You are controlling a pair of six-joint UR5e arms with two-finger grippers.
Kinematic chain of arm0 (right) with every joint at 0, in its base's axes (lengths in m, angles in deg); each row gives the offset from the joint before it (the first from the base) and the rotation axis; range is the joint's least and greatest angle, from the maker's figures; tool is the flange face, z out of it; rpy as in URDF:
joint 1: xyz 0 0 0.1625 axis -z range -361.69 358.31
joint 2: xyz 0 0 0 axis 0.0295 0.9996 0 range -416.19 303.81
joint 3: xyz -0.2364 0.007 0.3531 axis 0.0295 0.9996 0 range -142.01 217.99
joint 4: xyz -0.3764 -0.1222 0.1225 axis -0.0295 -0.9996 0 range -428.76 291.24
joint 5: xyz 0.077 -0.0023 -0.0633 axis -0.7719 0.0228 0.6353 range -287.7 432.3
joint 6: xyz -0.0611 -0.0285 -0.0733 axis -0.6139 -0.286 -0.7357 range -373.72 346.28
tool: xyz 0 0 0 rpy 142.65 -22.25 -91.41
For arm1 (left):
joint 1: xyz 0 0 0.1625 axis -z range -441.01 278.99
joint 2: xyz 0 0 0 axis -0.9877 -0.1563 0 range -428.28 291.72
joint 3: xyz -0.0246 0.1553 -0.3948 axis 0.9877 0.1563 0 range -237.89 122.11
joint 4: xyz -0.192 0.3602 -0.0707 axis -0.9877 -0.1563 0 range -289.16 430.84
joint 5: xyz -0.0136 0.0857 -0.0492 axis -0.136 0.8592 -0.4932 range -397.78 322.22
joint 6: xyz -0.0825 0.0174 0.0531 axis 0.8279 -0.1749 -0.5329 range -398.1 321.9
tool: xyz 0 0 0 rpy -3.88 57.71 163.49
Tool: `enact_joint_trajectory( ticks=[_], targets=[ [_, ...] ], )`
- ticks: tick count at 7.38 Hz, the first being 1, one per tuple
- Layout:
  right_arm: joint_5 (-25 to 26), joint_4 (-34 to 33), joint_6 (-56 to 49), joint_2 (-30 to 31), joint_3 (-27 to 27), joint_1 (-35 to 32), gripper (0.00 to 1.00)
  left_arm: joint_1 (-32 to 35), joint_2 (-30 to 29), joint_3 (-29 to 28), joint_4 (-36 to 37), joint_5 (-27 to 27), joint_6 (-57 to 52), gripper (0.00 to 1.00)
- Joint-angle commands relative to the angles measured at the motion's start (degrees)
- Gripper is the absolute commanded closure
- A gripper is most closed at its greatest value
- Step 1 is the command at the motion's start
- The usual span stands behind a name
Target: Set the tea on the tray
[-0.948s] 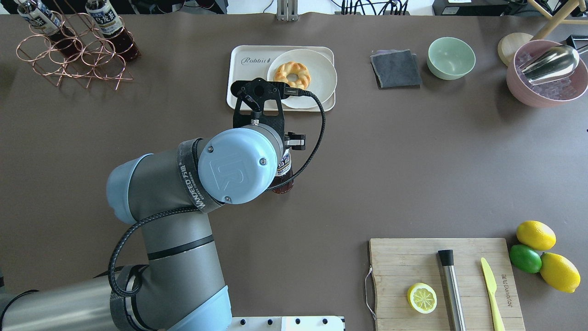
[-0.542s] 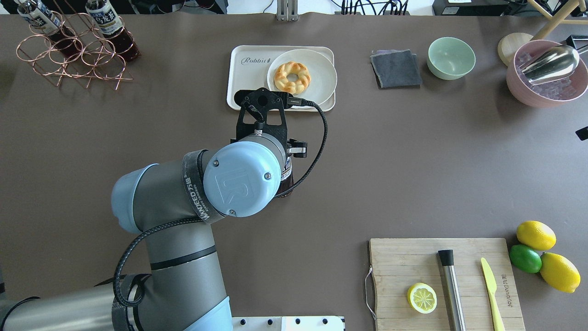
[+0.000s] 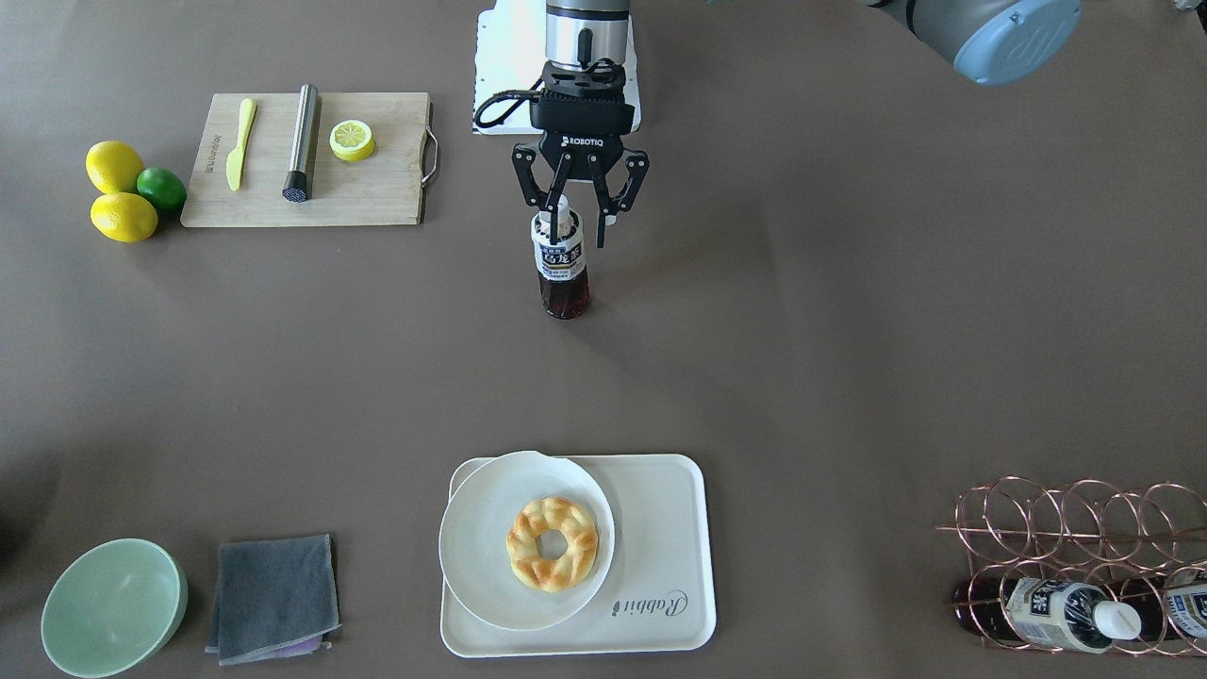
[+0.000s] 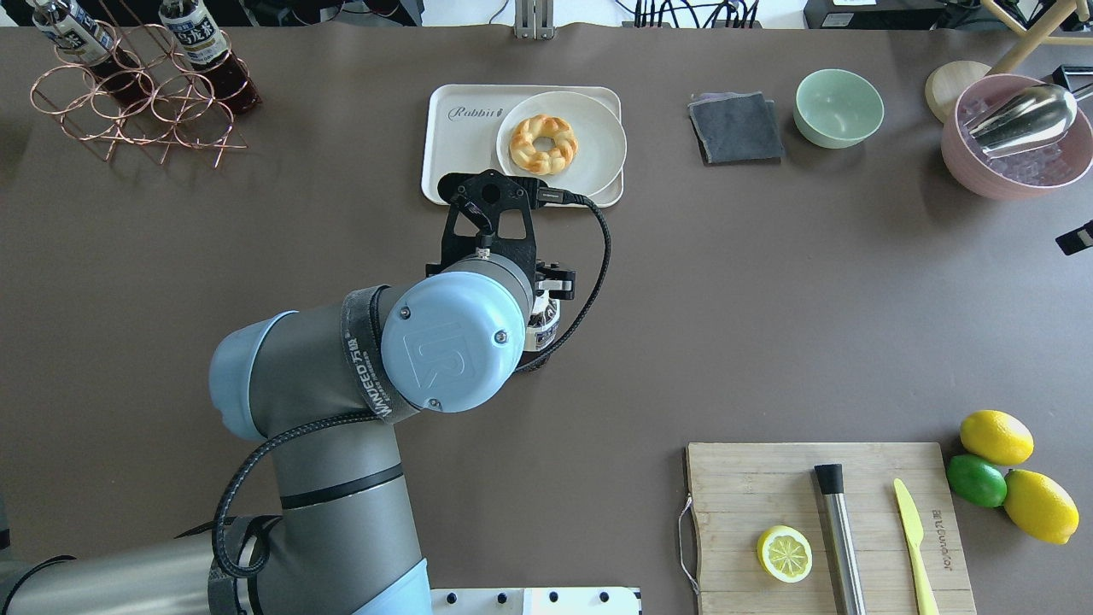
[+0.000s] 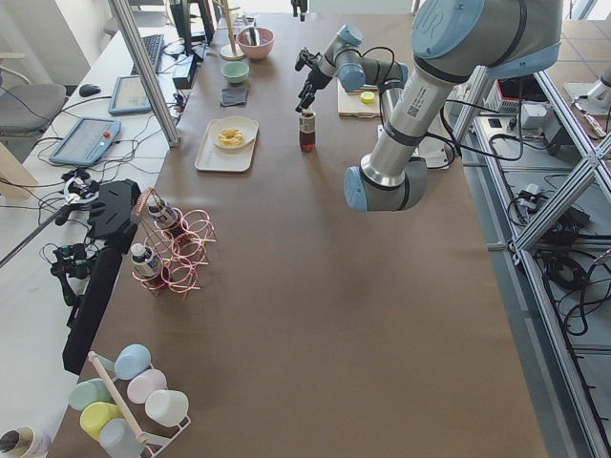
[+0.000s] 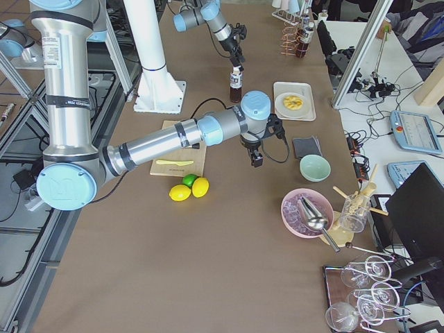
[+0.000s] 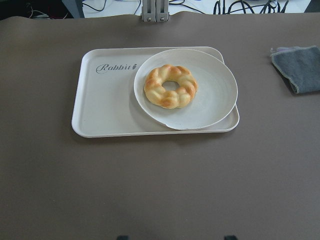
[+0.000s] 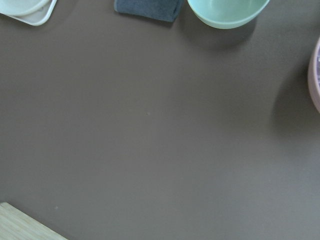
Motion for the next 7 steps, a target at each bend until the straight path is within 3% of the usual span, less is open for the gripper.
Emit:
enact_joint_trajectory(
  ticks=[1, 2, 4, 5, 7],
  targets=[
    [-0.24, -0.09, 24.80, -7.79, -7.24, 7.14, 0.01, 3.35, 1.93, 3.70, 0.43, -3.20, -0.46, 0.04],
    [3.42, -0.09, 34.64, -12.70, -8.75, 12.65, 0.01, 9.47, 3.77, 3.97, 0.34, -11.41, -2.98, 0.04],
    [20.07, -0.88, 56.17, -24.73, -8.68, 30.02, 0.01, 21.77, 9.29, 4.23, -0.36, -24.61, -17.70, 0.04],
    [27.20, -4.54, 61.32, -30.27, -8.42, 36.81, 0.01, 28.44, 12.81, 4.24, -1.06, -32.94, -24.82, 0.04],
    [38.38, -20.94, 67.50, -46.86, -4.83, 48.25, 0.01, 38.57, 24.55, 3.88, -8.49, -43.70, -38.37, 0.04]
  ],
)
